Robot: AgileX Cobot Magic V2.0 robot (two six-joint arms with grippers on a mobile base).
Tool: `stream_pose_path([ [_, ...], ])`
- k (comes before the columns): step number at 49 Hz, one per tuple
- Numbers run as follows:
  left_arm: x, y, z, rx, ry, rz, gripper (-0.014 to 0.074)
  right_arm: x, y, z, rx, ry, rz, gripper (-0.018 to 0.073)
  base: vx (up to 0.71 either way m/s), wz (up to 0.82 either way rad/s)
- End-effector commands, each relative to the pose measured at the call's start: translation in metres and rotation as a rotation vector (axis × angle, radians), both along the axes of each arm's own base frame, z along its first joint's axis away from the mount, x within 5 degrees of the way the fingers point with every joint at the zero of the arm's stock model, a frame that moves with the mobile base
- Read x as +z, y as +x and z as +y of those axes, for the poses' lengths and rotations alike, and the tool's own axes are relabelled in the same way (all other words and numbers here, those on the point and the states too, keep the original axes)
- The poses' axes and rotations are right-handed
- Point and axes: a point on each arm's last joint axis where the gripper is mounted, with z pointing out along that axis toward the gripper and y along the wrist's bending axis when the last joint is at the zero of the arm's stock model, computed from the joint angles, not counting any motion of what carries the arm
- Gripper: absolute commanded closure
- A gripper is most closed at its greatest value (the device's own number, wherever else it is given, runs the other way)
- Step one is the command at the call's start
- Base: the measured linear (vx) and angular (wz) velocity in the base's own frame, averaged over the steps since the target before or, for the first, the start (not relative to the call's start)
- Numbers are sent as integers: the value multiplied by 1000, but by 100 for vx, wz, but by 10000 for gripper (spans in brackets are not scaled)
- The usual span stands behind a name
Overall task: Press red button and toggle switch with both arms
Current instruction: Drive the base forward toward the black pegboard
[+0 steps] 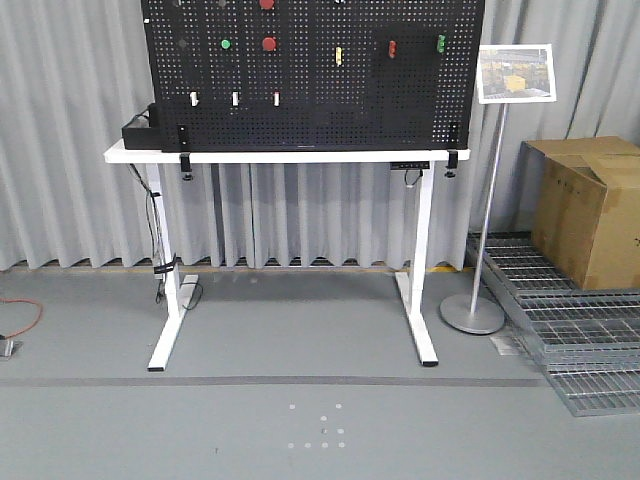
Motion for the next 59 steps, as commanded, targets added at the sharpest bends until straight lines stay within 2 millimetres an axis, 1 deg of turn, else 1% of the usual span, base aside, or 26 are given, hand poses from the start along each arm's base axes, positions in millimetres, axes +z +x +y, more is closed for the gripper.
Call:
stream_pose_path([
  [1, -4, 0, 0, 4, -20, -57, 595, 5, 0, -1, -10, -19, -87, 562, 0, 0],
  [38, -4, 0, 0, 4, -20, -57, 595, 5, 0, -1, -10, -19, -87, 562, 1, 0],
  [59, -4, 0, 0, 4, -20, -57, 595, 5, 0, -1, -11, -19, -88, 562, 24, -3],
])
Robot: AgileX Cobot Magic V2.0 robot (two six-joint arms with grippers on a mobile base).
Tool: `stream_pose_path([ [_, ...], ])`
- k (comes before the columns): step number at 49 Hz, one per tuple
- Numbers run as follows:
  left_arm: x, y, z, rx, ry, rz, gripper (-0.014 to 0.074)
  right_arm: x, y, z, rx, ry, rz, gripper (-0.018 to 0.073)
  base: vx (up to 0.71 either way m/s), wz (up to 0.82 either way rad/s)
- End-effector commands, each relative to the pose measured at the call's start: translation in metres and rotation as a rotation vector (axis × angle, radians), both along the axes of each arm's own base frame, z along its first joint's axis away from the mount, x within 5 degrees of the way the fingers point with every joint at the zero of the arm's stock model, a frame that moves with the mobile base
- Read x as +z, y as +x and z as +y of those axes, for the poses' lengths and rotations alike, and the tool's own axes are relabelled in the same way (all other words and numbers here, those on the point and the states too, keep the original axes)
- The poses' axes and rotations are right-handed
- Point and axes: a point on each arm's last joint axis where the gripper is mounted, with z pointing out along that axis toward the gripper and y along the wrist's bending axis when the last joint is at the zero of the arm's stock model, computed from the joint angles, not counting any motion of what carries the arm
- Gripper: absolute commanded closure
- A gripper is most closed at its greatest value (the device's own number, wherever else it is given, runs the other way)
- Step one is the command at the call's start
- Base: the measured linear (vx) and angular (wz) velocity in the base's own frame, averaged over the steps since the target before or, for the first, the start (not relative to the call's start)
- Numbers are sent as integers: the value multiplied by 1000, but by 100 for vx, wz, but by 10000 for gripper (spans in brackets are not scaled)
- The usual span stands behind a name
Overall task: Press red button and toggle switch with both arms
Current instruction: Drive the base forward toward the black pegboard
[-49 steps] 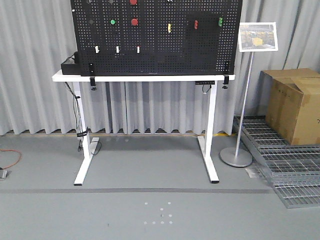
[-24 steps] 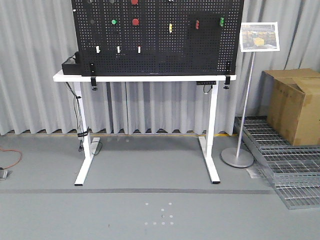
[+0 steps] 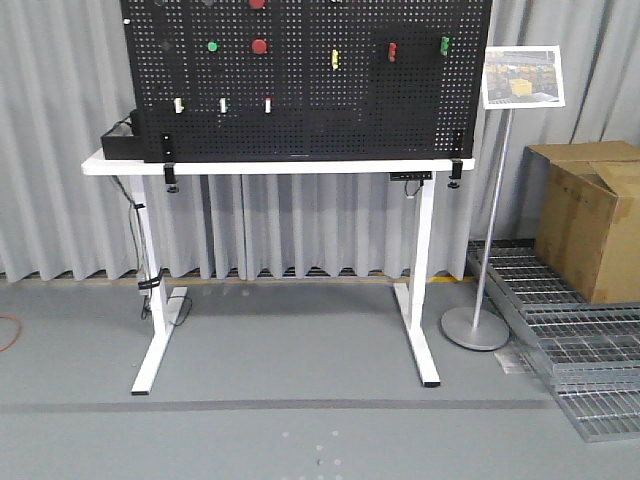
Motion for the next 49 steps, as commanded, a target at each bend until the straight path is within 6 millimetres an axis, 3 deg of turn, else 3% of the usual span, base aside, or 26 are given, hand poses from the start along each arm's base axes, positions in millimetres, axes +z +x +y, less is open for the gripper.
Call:
stream_pose_path([
  [1, -3, 0, 0, 3, -20, -58, 595, 5, 0, -1, -11, -19, -88, 562, 35, -10],
  [49, -3, 0, 0, 3, -20, -58, 595, 5, 0, -1, -11, -19, -87, 562, 45, 5],
])
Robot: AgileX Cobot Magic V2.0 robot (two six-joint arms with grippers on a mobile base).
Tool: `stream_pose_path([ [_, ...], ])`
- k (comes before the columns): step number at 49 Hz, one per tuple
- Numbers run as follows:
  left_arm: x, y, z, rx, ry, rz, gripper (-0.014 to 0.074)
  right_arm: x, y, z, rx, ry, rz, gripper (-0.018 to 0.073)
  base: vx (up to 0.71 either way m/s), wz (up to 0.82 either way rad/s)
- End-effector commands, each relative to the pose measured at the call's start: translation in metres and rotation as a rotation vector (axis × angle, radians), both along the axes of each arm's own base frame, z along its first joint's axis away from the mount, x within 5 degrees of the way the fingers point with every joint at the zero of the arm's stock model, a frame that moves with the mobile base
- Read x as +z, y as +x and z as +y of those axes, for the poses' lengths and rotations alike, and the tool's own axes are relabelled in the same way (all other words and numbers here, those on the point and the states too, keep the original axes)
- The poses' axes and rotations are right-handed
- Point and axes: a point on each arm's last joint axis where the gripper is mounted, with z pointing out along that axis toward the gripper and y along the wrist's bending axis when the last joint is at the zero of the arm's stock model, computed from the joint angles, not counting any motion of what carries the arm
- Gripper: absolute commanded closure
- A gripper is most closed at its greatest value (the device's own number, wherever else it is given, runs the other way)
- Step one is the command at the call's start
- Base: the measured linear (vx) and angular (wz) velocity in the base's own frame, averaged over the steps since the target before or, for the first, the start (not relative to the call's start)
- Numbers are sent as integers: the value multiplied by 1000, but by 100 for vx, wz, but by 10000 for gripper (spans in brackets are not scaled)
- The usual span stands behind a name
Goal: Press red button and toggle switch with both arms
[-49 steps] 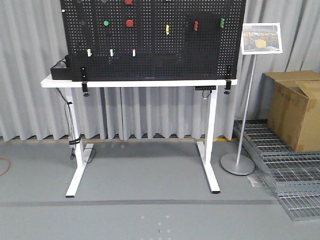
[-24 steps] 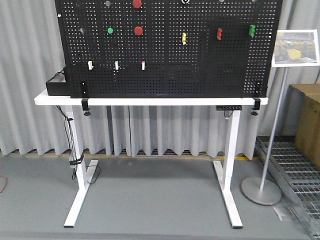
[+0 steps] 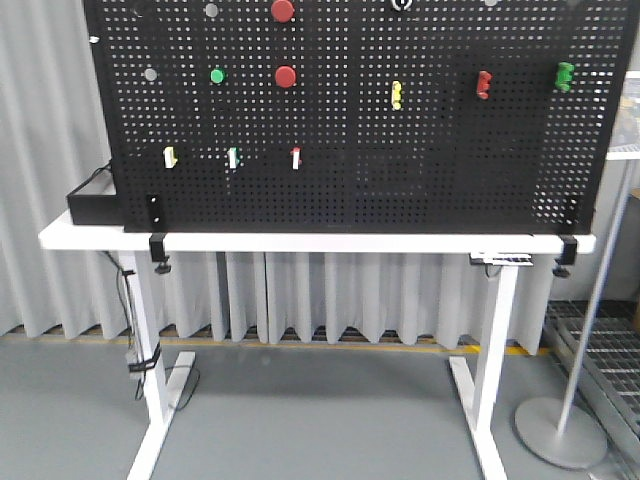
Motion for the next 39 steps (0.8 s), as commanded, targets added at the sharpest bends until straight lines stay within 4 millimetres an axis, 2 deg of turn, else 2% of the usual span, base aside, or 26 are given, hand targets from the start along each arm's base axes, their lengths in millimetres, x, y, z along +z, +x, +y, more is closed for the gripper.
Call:
stream_pose_path([
  [1, -3, 0, 0, 3, -20, -58, 595, 5, 0, -1, -11, -19, -87, 562, 44, -1],
  [39, -3, 0, 0, 3, -20, -58, 595, 4, 0, -1, -11, -19, -86, 562, 45, -1],
])
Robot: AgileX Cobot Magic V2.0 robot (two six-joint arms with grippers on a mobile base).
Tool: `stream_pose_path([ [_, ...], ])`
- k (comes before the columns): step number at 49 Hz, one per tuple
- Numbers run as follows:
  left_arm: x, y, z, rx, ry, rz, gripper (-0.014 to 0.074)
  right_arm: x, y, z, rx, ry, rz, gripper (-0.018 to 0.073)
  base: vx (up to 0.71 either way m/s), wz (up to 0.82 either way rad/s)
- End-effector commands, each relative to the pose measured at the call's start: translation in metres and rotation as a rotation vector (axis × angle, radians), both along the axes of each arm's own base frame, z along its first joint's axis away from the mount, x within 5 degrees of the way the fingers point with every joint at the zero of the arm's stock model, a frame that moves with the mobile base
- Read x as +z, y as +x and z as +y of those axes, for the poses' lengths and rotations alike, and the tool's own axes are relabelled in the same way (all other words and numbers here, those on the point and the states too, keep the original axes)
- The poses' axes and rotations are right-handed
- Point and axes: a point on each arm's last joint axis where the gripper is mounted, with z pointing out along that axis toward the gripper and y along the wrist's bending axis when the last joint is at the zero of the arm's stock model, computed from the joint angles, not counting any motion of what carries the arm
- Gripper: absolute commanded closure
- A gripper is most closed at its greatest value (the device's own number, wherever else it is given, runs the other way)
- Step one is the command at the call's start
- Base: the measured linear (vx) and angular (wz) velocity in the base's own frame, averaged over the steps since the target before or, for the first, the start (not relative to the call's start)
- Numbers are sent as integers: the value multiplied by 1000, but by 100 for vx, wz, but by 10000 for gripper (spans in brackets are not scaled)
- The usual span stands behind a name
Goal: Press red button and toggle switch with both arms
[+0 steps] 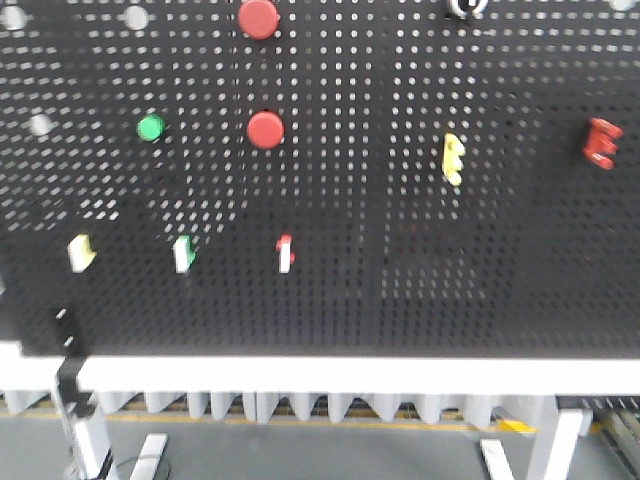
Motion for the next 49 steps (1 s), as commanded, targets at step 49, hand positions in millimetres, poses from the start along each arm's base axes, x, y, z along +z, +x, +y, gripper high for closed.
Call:
stream_pose_path([
  [49, -3, 0, 0, 3, -20, -58, 595, 5, 0, -1, -11, -19, -90, 562, 18, -1],
])
